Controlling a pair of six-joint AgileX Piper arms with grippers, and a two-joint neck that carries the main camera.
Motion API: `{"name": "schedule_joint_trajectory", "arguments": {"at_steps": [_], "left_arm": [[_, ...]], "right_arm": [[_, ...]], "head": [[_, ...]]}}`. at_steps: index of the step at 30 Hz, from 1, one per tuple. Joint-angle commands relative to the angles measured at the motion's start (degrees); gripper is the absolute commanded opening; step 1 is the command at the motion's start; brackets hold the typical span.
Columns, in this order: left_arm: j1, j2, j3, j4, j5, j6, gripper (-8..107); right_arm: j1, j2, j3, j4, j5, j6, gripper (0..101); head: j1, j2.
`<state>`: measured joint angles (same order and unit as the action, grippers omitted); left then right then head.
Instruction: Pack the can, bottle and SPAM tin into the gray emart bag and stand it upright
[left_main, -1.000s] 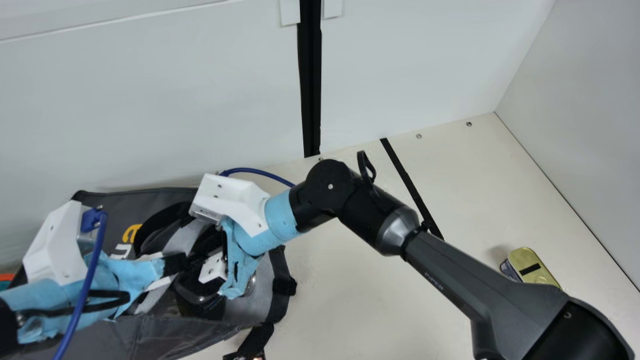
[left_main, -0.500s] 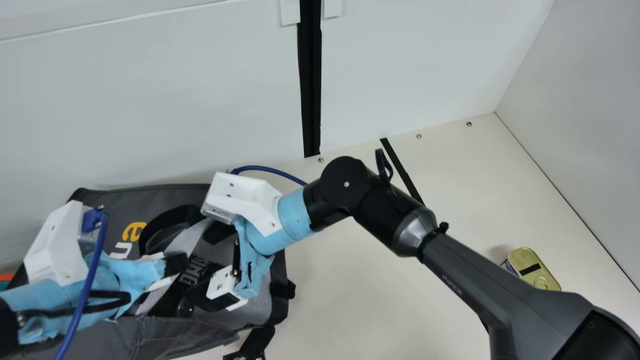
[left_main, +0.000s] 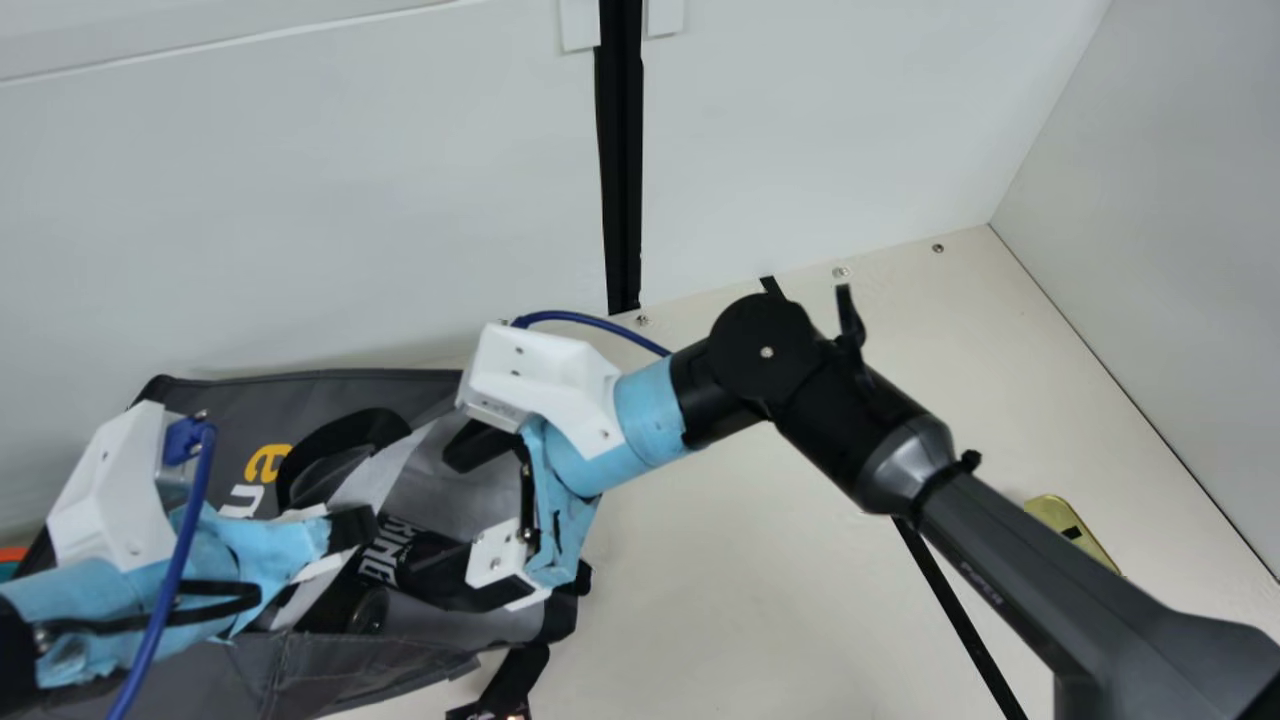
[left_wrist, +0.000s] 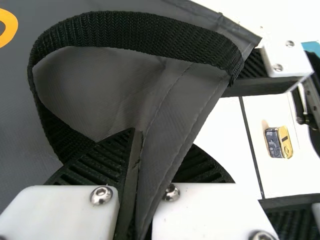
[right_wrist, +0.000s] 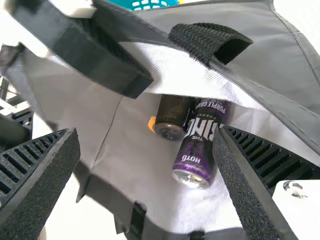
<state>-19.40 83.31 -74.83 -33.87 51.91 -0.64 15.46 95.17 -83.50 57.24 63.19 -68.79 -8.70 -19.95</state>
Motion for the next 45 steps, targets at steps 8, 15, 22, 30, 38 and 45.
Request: {"name": "schedule_joint_trajectory", "arguments": {"at_steps": [8, 15, 22, 30, 38, 45], "left_arm": [[0.0, 0.0, 0.0, 0.0, 0.0, 0.0, -8], [0.0, 0.0, 0.0, 0.0, 0.0, 0.0, -8], [0.0, 0.0, 0.0, 0.0, 0.0, 0.0, -8], [0.0, 0.0, 0.0, 0.0, 0.0, 0.0, -8], [0.0, 0.0, 0.0, 0.0, 0.0, 0.0, -8], [0.0, 0.0, 0.0, 0.0, 0.0, 0.0, -8]], "right_arm": [[-5.0, -3.6, 1.5, 0.3, 4.7, -2.3, 95], [-8.3, -6.3, 3.1, 0.7, 6.7, -4.1, 95], [-10.4, -9.0, 5.6, 1.0, 6.7, -5.3, 95], [-12.7, -11.9, 8.1, 1.0, 6.7, -6.0, 95], [-15.9, -14.8, 9.9, 0.2, 6.7, -6.7, 95], [-20.0, -16.8, 10.2, -0.6, 6.7, -6.5, 95]], "head": [[-1.3, 0.0], [-1.3, 0.0], [-1.3, 0.0], [-1.3, 0.0], [-1.3, 0.0], [-1.3, 0.0]]}}
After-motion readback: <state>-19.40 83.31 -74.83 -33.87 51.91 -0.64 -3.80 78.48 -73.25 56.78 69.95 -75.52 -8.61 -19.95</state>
